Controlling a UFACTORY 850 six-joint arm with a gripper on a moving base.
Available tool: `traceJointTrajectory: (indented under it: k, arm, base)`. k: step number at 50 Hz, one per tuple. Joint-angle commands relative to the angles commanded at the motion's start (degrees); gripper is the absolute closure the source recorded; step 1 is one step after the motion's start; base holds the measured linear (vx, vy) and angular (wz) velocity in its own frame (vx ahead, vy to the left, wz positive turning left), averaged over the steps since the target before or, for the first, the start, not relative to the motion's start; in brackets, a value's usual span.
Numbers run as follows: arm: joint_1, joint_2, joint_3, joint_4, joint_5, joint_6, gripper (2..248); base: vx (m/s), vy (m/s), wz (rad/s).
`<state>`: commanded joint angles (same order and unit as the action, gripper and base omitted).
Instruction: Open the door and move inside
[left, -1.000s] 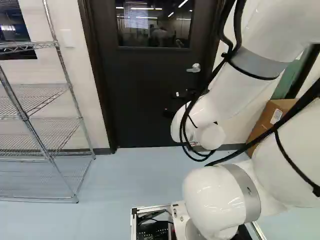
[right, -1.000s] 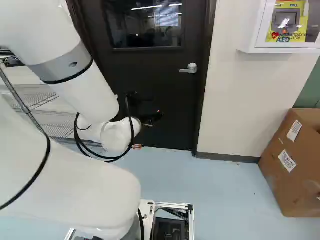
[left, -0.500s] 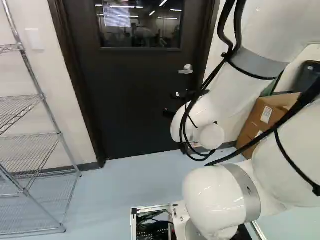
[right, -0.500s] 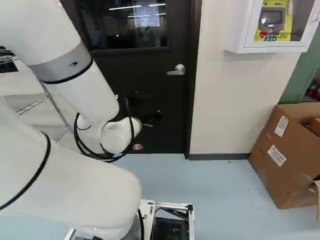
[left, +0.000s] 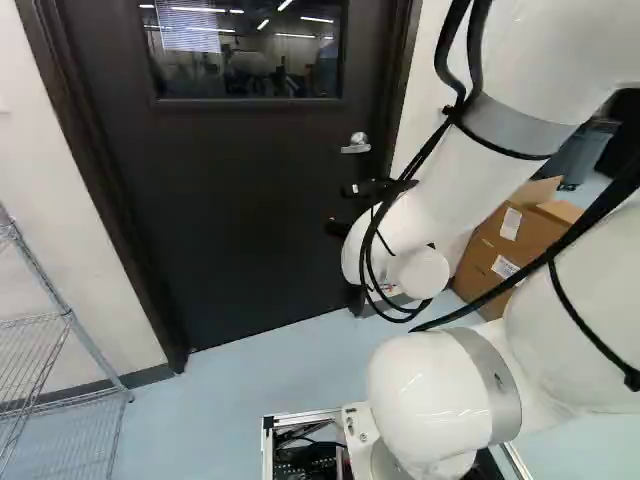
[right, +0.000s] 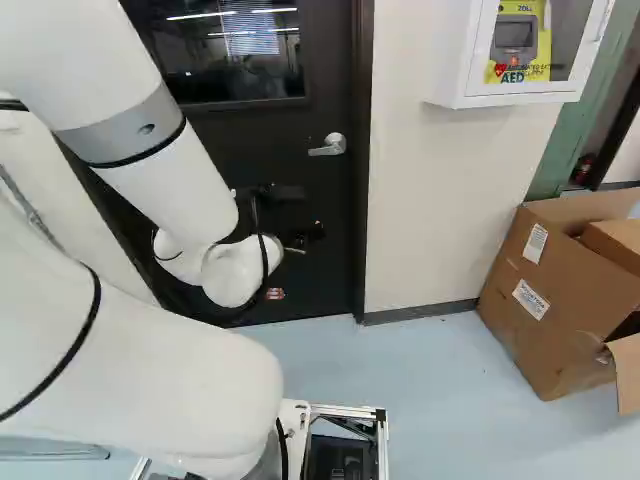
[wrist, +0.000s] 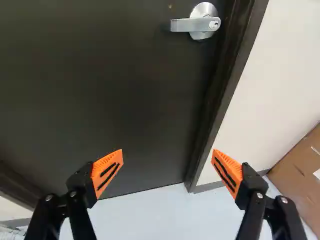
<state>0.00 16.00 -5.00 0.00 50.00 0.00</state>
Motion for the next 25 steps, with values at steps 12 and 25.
traceJointTrajectory:
  k: [12,25]
  arm:
    - [0.0,0.0,0.0,0.0,0.0,0.0,3]
    - [0.0,0.0,0.0,0.0,0.0,0.0,3]
  base:
    - [0.154,0.076,-0.091]
    - [0.139,0.076,-0.023]
